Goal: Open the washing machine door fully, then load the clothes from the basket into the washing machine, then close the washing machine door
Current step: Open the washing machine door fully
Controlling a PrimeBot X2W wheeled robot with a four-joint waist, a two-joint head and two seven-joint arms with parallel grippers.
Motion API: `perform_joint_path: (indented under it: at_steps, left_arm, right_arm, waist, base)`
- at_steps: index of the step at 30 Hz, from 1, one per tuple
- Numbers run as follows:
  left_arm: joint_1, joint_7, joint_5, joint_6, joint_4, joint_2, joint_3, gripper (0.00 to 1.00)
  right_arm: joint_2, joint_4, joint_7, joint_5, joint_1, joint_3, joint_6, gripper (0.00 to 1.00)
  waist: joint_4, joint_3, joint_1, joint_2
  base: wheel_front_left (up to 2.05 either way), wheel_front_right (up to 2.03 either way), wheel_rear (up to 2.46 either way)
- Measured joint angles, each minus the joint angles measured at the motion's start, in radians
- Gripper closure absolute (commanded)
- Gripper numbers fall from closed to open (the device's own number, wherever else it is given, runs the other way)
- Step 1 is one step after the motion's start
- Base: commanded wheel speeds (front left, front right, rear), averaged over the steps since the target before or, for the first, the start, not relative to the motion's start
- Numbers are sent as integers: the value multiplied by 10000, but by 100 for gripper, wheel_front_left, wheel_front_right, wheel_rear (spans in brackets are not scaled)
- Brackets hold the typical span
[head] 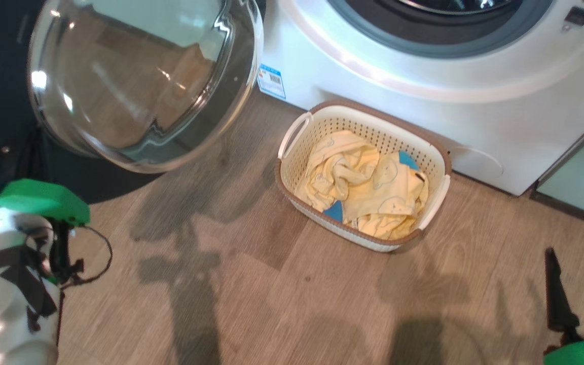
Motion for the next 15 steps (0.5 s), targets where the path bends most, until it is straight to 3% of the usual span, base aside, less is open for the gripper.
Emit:
perform_joint_path:
  at_steps: [15]
  left_arm:
    - [-1114, -25, 823, -662, 1141, -107, 1824, 100]
  right_arm:
    - [-332, -418, 253, 0, -420, -59, 0, 0]
  waist:
    - [-57, 793, -1, 0]
  base:
    - [0, 0, 0]
